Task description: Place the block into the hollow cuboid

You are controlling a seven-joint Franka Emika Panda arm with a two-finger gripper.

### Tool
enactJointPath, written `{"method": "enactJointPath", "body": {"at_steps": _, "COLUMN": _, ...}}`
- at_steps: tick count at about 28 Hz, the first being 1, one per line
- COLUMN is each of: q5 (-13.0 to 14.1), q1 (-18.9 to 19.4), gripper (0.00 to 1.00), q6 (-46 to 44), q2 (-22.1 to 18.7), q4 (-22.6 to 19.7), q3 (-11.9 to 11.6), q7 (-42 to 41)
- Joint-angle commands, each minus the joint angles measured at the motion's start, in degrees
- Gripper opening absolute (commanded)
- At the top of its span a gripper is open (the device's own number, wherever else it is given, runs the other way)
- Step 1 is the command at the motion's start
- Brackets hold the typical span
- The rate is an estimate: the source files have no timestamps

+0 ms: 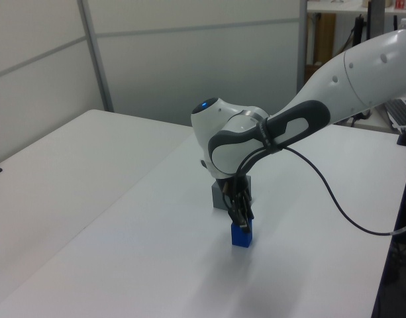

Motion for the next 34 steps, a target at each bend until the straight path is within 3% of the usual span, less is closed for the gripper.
{"method": "enactJointPath", "body": {"at_steps": 1, "q5": -1.05, "q1": 0.53, "gripper": 0.0, "q6": -1.11, "q2": 0.52, "q4": 0.72, "q3": -0.01, "q7": 0.44}}
{"method": "enactJointPath", "body": {"at_steps": 6, "q5": -0.96, "q1": 0.36, "gripper": 0.0, "q6": -1.81, "q2": -0.19, "q4": 3.0, "q3": -0.1, "q7": 0.62}}
{"method": "enactJointPath", "body": {"at_steps": 10, "q5": -0.52, "q1": -0.69, "gripper": 0.0, "q6": -4.09, "q2": -0.36, "q4": 8.18, "q3": -0.54, "q7": 0.44}}
{"method": "enactJointPath", "body": {"at_steps": 18, "q5": -0.17, "q1": -6.04, "gripper": 0.0, "q6": -4.36, "q2": -0.01, "q4": 14.95, "q3": -0.81, "q7": -2.88}}
{"method": "enactJointPath", "body": {"at_steps": 25, "q5": 0.36, "q1": -10.71, "gripper": 0.0, "q6": -3.66, "q2": 0.25, "q4": 15.75, "q3": -0.81, "q7": -10.1}}
{"method": "enactJointPath", "body": {"at_steps": 34, "q5": 0.09, "q1": -12.3, "gripper": 0.0, "q6": -0.67, "q2": 1.74, "q4": 15.75, "q3": -0.81, "q7": -11.16}}
